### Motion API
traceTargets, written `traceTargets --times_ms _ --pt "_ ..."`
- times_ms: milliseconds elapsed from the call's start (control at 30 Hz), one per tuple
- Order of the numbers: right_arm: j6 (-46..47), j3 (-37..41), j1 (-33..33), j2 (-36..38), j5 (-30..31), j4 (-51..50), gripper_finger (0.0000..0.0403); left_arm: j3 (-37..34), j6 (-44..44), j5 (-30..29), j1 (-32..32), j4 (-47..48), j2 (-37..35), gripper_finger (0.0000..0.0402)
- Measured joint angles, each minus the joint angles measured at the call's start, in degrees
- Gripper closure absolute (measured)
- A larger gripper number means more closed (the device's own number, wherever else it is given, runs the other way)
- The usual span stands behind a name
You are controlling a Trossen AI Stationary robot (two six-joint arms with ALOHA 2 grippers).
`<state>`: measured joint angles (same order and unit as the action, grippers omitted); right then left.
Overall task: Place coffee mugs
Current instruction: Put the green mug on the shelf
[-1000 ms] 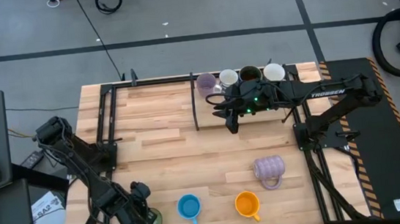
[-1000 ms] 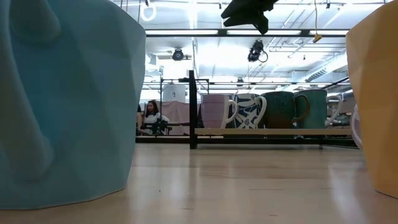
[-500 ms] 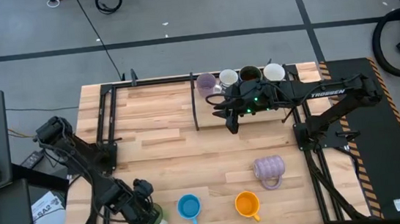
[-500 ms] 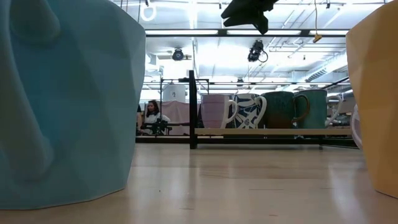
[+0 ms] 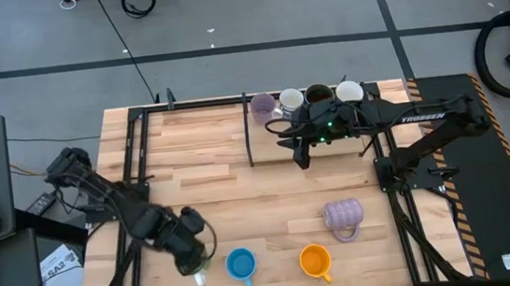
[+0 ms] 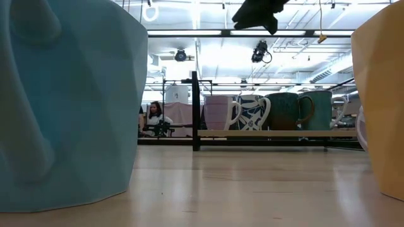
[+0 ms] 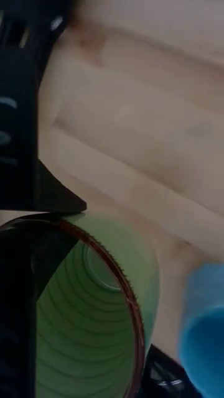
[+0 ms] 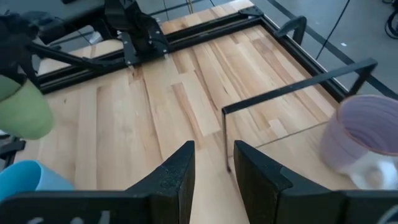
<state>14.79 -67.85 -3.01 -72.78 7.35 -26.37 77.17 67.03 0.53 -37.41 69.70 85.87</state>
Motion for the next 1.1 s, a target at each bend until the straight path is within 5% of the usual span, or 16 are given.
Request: traceTargets --times_ms 333,700,1100 --pt "0.0 0.0 -0.2 5.4 0.0 -5.5 0.0286 6.9 -30.9 -1.0 15.9 2.2 0.0 0.038" --pt "2.1 0.0 -0.2 9.3 0.0 -7.9 0.0286 8.8 -60.0 -1.1 32.7 -6.4 0.1 0.038" --pt "2.1 0.0 -0.2 9.2 0.0 -8.1 0.0286 8.8 -76.9 -0.9 37.6 -14.0 8.6 0.038"
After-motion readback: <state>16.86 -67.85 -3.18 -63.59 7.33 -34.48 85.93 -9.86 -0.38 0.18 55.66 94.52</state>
